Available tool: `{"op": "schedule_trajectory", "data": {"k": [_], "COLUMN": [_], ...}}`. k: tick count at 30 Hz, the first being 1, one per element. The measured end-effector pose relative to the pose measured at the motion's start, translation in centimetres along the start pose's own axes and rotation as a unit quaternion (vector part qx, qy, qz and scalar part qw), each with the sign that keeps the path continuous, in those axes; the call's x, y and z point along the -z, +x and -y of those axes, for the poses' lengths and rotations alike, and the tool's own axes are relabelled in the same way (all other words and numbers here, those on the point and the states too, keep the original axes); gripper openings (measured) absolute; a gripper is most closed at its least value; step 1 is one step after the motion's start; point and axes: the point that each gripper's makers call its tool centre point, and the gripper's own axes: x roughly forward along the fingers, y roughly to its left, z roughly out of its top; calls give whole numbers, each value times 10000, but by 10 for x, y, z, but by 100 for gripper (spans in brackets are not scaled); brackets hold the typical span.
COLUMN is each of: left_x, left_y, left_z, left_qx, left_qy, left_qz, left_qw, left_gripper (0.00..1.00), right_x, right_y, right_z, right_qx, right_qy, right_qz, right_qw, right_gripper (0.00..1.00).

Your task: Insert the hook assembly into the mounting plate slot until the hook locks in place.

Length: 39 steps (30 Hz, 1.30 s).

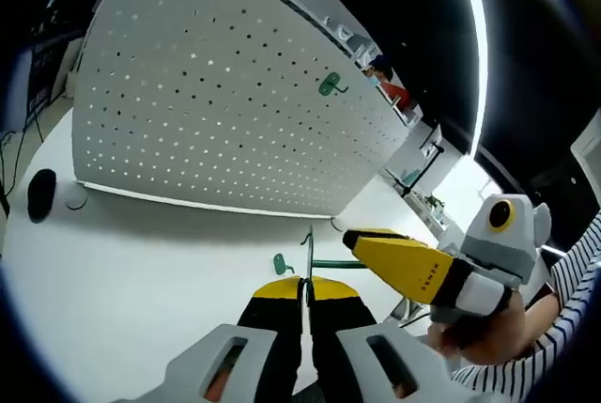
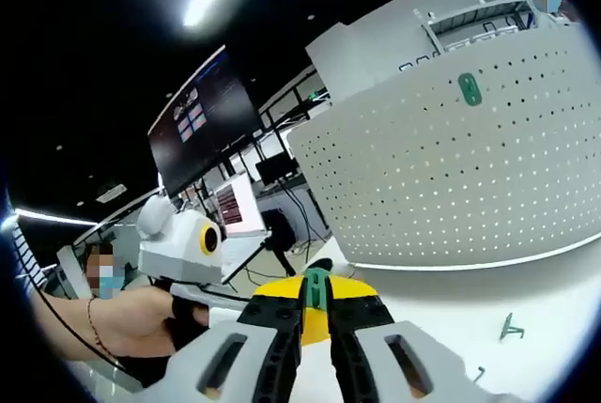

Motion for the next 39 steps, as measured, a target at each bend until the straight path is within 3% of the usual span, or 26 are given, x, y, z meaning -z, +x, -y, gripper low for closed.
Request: {"op": "schedule_trajectory", "data": {"k": [7, 13, 18, 39], "left_x": [-13, -21, -23, -25], "left_y": [-7, -10, -10, -12], "left_z": [-9, 0, 2, 12], "left_qx": [-345, -396, -388, -253], "left_qy": [890, 1446, 1528, 1582], "left_qz": [213, 414, 487, 677], "left_qw": [9952, 9878, 9863, 9848], "left_gripper": [1, 1, 1, 1], "right_x": [-1, 0, -5, 0], "right_y": [-1, 4, 6, 11], "right_z": [-7, -15, -15, -13], "right_qx": [-177, -363, -333, -305], "right_qy": [206, 345, 343, 263], "right_qz": [-48, -80, 50, -33], "right_qw": [9996, 9987, 9988, 9992], "right_gripper": [11, 11, 11, 2]}}
